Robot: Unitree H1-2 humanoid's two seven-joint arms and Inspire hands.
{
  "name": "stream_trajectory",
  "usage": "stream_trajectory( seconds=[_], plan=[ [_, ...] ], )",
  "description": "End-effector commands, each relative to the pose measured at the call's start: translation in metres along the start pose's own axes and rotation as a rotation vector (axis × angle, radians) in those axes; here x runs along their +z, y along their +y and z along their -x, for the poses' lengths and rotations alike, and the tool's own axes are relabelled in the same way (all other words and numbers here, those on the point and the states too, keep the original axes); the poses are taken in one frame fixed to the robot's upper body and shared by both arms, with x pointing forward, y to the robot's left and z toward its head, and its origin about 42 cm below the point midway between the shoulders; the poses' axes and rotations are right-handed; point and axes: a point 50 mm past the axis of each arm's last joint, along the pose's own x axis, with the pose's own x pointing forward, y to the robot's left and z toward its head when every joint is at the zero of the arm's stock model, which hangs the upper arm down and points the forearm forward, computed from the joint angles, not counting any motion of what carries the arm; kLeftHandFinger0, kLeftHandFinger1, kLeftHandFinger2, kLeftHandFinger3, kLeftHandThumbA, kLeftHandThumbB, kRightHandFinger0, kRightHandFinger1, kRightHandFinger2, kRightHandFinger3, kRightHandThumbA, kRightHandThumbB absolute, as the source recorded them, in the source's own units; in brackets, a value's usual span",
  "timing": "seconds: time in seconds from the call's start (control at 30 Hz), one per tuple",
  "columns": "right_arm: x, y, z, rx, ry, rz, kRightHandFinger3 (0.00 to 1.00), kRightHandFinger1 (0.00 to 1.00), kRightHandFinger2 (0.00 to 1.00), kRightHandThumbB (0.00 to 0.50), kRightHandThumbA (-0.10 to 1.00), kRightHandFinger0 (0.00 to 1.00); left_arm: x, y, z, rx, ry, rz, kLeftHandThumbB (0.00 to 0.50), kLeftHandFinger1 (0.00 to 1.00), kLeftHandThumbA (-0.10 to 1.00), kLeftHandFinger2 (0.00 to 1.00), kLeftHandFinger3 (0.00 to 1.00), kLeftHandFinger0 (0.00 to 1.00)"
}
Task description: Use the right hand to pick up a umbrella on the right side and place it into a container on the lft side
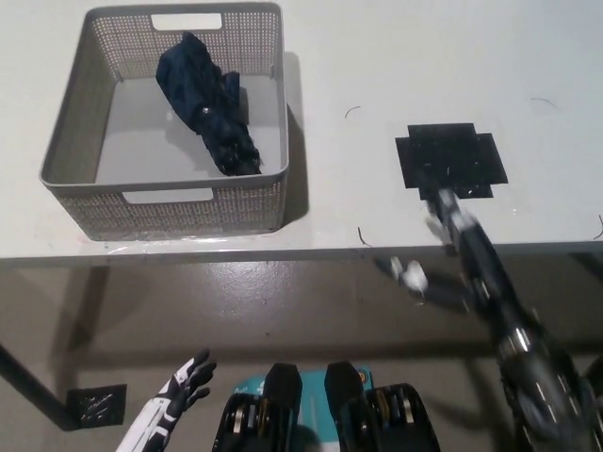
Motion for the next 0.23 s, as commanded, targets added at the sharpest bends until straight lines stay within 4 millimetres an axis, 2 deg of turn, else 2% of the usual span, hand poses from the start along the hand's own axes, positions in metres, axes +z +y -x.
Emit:
stream_trajectory(
  seconds=[0.0, 0.07, 0.13, 0.2],
  plan=[
    [0.041, -0.014, 0.07, -0.037, -0.312, -0.316, 1.0, 1.0, 1.0, 0.353, 1.0, 1.0, -0.001, 0.011, 0.012, 0.042, -0.046, -0.013, 0.008, 1.0, 1.0, 1.0, 1.0, 1.0],
    [0.026, -0.01, 0.078, -0.055, -0.272, -0.338, 1.0, 1.0, 1.0, 0.357, 1.0, 1.0, 0.0, 0.011, 0.012, 0.05, -0.041, -0.017, 0.01, 1.0, 1.0, 1.0, 1.0, 1.0],
    [0.016, -0.007, 0.082, -0.058, -0.265, -0.35, 1.0, 1.0, 1.0, 0.328, 1.0, 1.0, 0.0, 0.011, 0.011, 0.054, -0.041, -0.018, 0.014, 1.0, 1.0, 1.0, 1.0, 1.0],
    [0.006, -0.005, 0.085, -0.059, -0.235, -0.379, 1.0, 1.0, 1.0, 0.349, 1.0, 1.0, 0.002, 0.013, 0.008, 0.054, -0.047, -0.02, 0.013, 1.0, 1.0, 1.0, 1.0, 1.0]
  ],
)
